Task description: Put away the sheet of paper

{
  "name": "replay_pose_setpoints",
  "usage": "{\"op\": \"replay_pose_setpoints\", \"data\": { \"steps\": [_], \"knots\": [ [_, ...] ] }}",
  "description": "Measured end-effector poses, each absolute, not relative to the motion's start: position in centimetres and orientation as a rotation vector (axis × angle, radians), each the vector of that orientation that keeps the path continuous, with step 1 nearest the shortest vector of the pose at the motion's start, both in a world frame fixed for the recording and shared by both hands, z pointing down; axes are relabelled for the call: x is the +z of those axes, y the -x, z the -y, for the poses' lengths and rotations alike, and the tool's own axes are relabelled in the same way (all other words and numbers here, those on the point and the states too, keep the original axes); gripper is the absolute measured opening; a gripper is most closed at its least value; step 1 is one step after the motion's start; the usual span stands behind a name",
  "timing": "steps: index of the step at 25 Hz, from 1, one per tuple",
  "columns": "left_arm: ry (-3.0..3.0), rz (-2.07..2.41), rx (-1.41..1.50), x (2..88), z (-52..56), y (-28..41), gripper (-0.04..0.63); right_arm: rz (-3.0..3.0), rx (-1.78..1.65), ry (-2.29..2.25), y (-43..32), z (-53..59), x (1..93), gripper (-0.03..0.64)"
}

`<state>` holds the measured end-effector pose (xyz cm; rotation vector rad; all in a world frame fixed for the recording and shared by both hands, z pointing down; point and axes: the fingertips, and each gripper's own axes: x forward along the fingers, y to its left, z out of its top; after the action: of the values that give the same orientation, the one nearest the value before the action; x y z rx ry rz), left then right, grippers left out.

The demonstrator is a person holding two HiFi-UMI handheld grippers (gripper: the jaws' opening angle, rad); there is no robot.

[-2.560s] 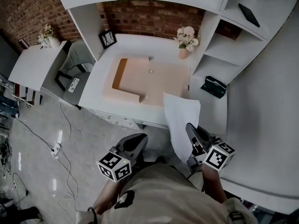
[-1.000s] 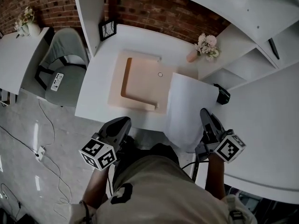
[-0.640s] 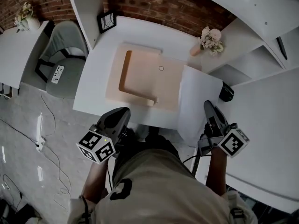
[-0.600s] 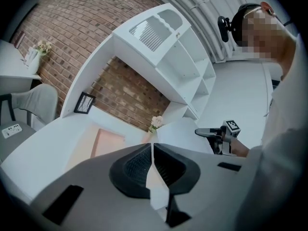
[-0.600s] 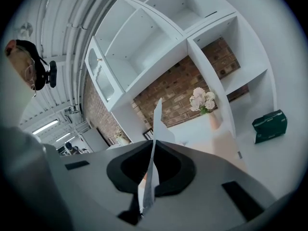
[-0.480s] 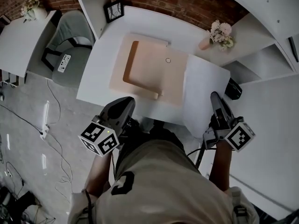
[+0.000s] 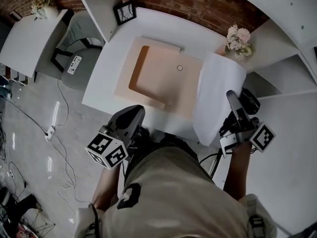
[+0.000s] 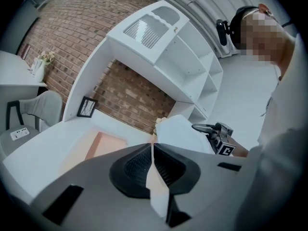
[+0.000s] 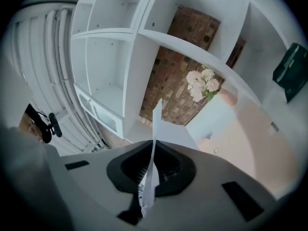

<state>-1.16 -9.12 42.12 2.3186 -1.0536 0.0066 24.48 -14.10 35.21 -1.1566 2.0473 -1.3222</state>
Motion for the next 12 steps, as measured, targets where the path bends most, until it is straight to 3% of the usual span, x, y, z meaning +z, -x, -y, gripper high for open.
{"op": "replay_pose_setpoints", "data": {
  "steps": [12],
  "knots": [
    [-2.322,1.038,0.044,41.9,10.8,-1.7,0.028,-1.962,-1.401,1.156,-27.8,16.3,37.1,0.028]
  ]
}}
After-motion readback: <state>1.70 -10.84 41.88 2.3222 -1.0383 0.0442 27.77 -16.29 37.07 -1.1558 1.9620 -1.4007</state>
